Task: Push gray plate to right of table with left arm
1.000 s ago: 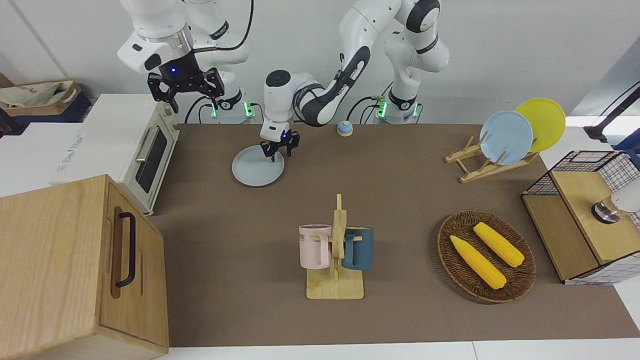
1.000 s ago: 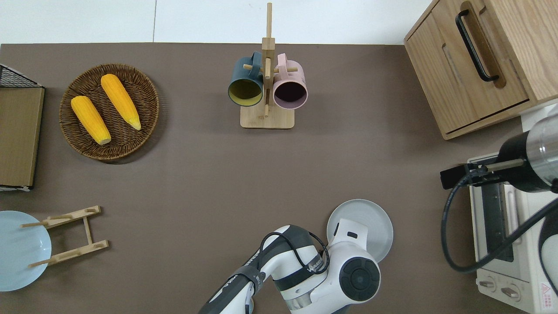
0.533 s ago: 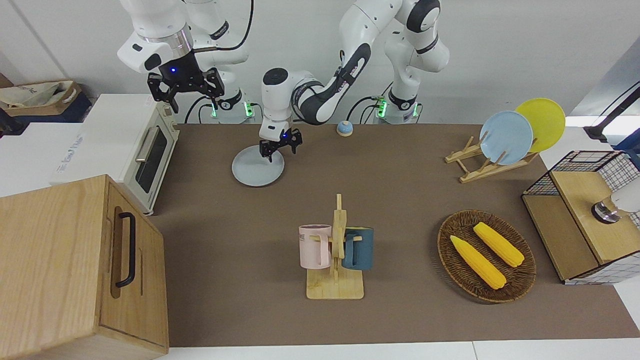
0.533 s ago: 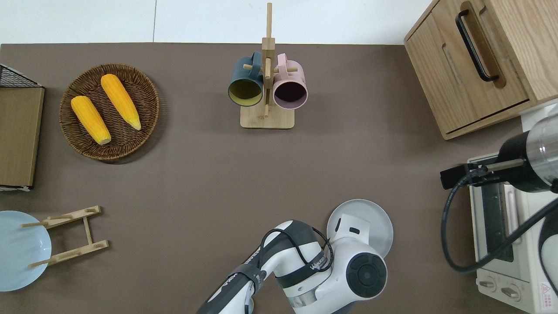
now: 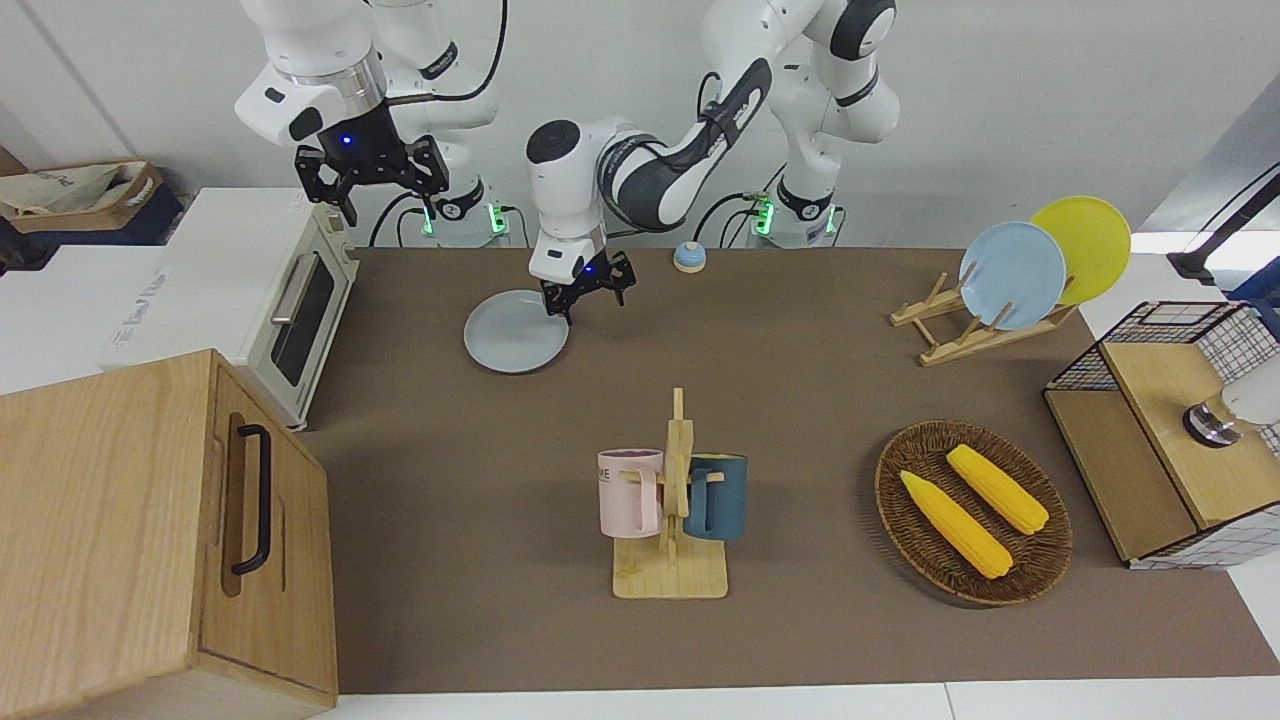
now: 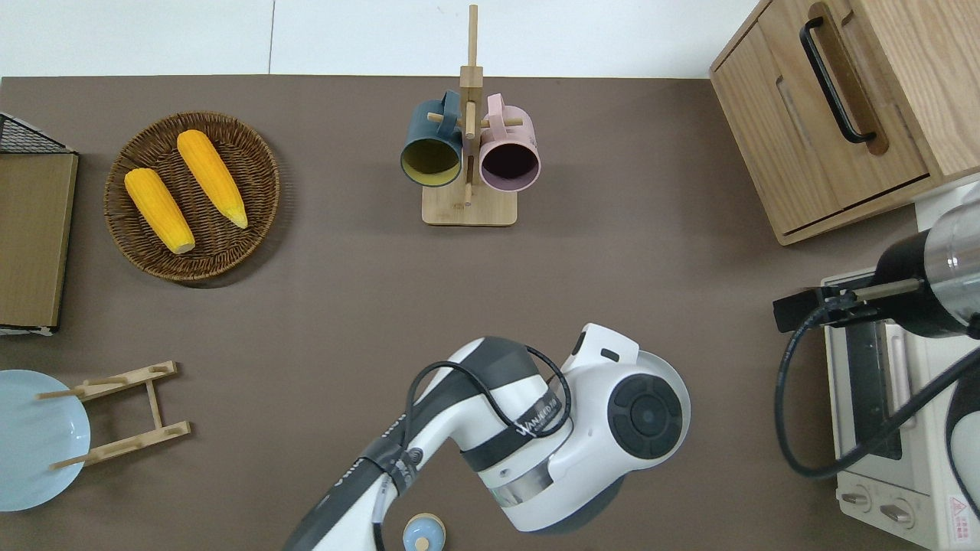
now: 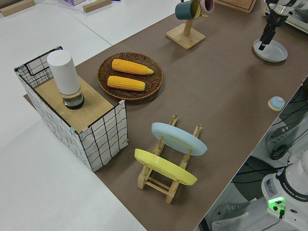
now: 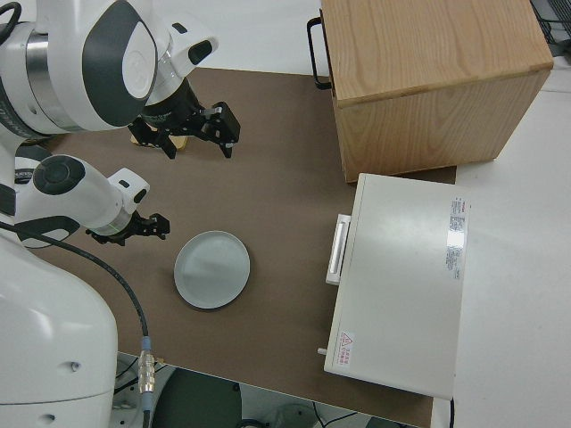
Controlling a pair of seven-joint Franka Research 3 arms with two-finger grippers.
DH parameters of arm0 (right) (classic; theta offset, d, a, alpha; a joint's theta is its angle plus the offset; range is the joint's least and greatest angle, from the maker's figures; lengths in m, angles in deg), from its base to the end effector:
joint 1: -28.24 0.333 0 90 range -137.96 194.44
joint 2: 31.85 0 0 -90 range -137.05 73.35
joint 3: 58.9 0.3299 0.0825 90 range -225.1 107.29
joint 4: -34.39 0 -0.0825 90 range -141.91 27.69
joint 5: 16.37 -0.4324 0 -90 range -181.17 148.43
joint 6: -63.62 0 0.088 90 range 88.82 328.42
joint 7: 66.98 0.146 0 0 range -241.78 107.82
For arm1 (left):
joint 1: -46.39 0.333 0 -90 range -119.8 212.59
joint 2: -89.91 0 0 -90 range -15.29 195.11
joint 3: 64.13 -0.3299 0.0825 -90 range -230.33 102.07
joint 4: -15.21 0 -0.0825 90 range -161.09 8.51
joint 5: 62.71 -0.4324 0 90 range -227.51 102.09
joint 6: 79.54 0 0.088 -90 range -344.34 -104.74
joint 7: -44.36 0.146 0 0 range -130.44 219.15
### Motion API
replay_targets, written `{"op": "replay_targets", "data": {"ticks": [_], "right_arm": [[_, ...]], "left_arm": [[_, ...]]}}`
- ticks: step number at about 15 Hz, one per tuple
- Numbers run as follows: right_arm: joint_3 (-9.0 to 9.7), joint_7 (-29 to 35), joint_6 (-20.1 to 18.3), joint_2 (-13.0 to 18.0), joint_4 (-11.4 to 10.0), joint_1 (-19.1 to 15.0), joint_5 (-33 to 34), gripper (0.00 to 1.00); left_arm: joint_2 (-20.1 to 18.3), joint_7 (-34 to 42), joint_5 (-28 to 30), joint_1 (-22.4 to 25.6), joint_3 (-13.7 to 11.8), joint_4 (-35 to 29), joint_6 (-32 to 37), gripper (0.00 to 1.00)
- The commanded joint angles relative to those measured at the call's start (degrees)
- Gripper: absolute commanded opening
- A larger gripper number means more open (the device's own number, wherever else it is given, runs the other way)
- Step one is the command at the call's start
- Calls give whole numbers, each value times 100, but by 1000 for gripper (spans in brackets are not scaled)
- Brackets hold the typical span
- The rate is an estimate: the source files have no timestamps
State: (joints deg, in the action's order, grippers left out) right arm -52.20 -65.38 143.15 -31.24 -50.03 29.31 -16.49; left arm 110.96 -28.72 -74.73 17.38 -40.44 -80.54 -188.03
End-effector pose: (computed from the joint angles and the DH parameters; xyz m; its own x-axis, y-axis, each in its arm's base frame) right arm 0.5715 0.0787 0.6402 0.9914 0.1074 -0.0747 0.1078 -0.9942 0.0012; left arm 0.4489 -0.5185 0.3509 0.9571 0.2894 0.0109 0.2886 -0.9499 -0.1201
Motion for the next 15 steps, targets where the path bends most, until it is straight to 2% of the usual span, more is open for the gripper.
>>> {"op": "replay_targets", "data": {"ticks": [1,3,5,12,15], "right_arm": [[85,8,-69,36,22,-116,-59,983],[85,8,-69,36,22,-116,-59,983],[85,-1,-69,36,22,-116,-59,983],[76,-1,-69,36,22,-116,-59,983],[76,8,-69,36,22,-116,-59,983]], "left_arm": [[-4,1127,217,492,56,880,1213,993],[-91,1418,208,633,-4,1163,1619,991],[-301,1874,234,983,12,1199,1857,989],[-1066,3991,463,2179,-5,1199,2666,991],[-1234,5133,454,2697,-14,1199,3105,993]]}}
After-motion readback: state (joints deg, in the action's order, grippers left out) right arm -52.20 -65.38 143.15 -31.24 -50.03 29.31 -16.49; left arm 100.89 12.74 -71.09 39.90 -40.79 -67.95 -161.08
